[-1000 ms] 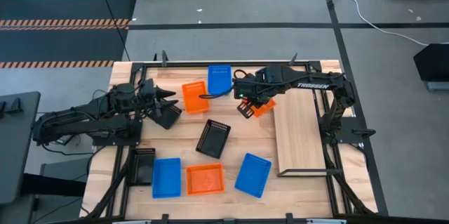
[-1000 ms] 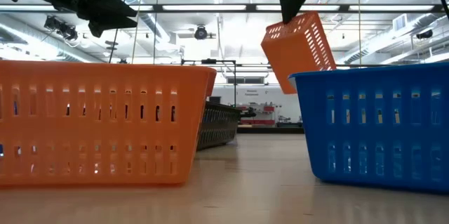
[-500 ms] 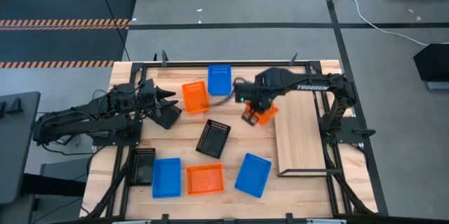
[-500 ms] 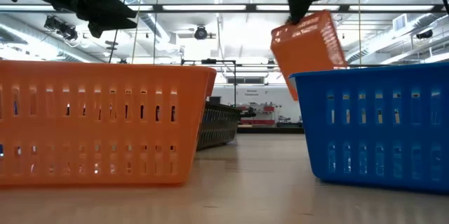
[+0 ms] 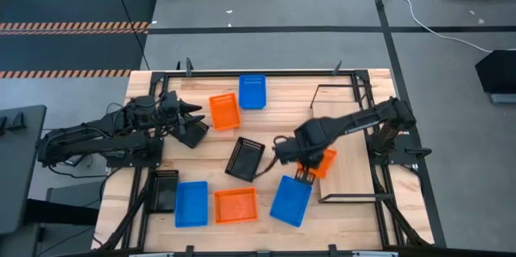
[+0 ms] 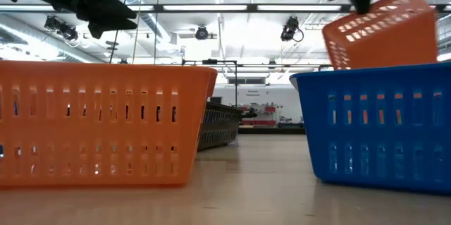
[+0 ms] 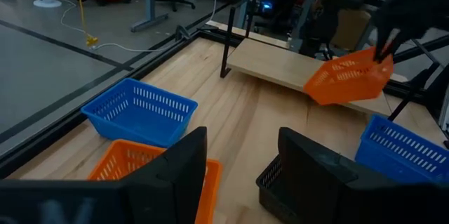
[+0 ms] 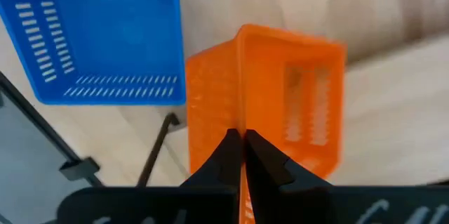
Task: Stack baskets on shelf by color
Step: Put the right orange bin on the shelf
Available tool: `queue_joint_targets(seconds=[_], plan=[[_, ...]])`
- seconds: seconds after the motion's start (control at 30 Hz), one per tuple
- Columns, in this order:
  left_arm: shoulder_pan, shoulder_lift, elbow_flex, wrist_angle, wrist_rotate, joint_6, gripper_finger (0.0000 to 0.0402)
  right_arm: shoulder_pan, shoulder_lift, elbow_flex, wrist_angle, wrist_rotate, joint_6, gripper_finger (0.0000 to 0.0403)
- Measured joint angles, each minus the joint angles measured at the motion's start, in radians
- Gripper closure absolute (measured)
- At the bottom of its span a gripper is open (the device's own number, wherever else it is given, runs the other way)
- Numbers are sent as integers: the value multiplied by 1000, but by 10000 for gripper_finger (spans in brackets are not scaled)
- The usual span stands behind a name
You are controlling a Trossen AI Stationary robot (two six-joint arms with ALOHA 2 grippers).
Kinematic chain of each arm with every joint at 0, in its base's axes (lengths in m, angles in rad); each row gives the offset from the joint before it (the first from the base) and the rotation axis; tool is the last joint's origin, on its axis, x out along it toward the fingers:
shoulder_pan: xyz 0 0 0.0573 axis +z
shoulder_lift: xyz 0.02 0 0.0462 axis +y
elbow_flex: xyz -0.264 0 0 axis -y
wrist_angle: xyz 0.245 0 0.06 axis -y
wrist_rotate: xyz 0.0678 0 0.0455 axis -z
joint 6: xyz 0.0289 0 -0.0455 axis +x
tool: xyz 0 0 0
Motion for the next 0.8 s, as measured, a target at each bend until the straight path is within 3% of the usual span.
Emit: queue_joint_targets(seconds=[0.27,0.57,0.8], plan=[[0,0,0,-12,0,-14,217,88,0,-38,-4,-56,361,388],[-32,0,0,-35,1,-37,217,115,0,-127,-3,-41,463,350],[-101,0,0,-36,1,-69,216,104,0,-166,-3,94,451,279]])
